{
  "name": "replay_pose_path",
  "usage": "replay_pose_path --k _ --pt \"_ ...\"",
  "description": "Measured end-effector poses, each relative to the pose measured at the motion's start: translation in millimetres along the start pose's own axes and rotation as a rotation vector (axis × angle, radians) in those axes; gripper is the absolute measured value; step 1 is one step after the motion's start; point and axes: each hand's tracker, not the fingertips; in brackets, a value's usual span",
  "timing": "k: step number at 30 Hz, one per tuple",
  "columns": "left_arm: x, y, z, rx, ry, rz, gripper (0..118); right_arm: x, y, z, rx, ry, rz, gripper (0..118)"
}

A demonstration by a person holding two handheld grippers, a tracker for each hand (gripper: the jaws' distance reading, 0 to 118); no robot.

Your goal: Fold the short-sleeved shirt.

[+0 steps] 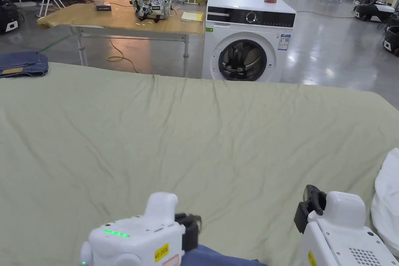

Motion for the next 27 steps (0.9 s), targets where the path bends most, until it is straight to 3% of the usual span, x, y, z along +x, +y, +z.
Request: replay_pose_path --k 6,12,15,20,27 --pt "-15 23 46 0.362 0.358 -0.182 0 -22 12 -4 0.077 0.007 0.029 0" --pt "-26 21 72 0.580 0.554 -0.298 0 -32 20 1 0.157 0.000 0.035 0" --pt "-32 23 75 0.574 0.591 -0.339 0 -32 22 8 0.196 -0.020 0.034 0" --pt "-39 20 83 0.564 0.609 -0.286 0 -30 15 26 0.198 -0.012 0.066 0" --pt "-47 11 88 0.518 0.572 -0.194 0 -44 -47 61 -0.076 0.128 0.126 0"
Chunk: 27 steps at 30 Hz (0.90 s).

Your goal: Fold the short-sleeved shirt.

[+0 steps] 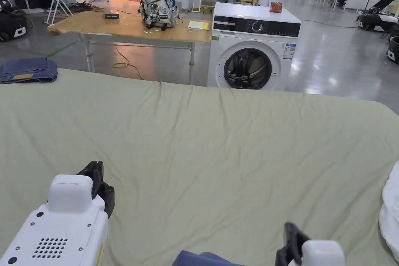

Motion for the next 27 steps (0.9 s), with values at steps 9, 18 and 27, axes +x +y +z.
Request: replay_pose_path --k 9,18,27 --pt "-8 -23 8 -0.152 -0.071 0.083 0 -20 -91 -33 -0.334 0.027 0.000 0" --pt "-42 -58 -6 -0.536 -0.387 0.357 11 -16 -96 -44 -0.360 0.019 -0.026 0" --pt "-36 -110 -63 -0.953 -0.922 0.661 79 -11 -93 -43 -0.372 0.045 -0.029 0"
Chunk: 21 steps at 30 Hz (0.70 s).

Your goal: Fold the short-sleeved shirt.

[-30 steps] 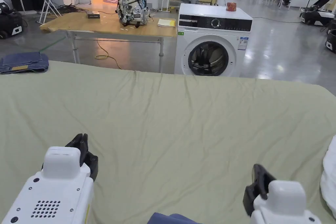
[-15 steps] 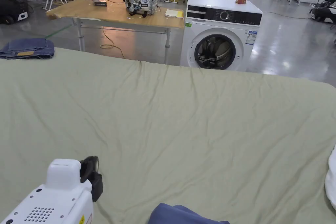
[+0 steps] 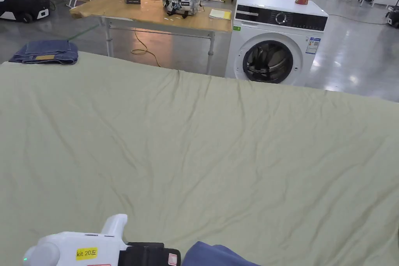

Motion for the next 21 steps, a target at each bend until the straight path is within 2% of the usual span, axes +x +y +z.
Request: replay_pose_path --k 3,7,9,13,14,16,19,21 --pt "-9 4 -30 -0.083 -0.011 0.021 80 1 -1 1 0.000 0.003 -0.002 0" --pt "-35 5 -69 -0.201 -0.154 0.151 79 1 0 1 -0.002 0.006 -0.001 0" --pt "-36 -3 -87 -0.244 -0.195 0.159 79 2 0 1 -0.003 0.007 -0.001 0" --pt "-38 -7 -97 -0.163 -0.194 0.135 77 3 -1 2 -0.003 0.005 -0.007 0" --pt "-40 -7 -97 -0.148 -0.182 0.150 67 4 -1 2 -0.003 0.005 -0.009 0" --pt "-39 -11 -92 -0.124 -0.132 0.171 38 5 -1 2 0.001 0.008 -0.008 0" --pt "-36 -19 -88 -0.106 -0.150 0.162 26 1 -1 2 0.008 0.003 0.021 0" --pt "-28 -21 -86 -0.103 -0.154 0.174 23 -1 -2 2 0.008 -0.003 0.028 0"
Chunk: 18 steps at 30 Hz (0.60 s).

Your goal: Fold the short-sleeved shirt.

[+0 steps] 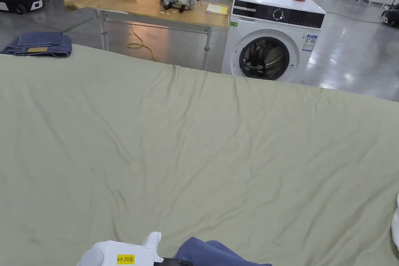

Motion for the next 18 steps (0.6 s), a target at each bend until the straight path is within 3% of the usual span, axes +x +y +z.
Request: replay_pose_path --k 4,11,18 --pt "3 1 6 0.020 -0.028 0.013 22 -5 7 6 0.021 -0.011 0.037 0" --pt "30 9 49 0.050 -0.045 0.001 22 9 52 17 0.135 -0.005 -0.013 0" --pt "27 42 152 0.115 0.051 -0.055 22 12 104 13 0.243 -0.014 -0.002 0"
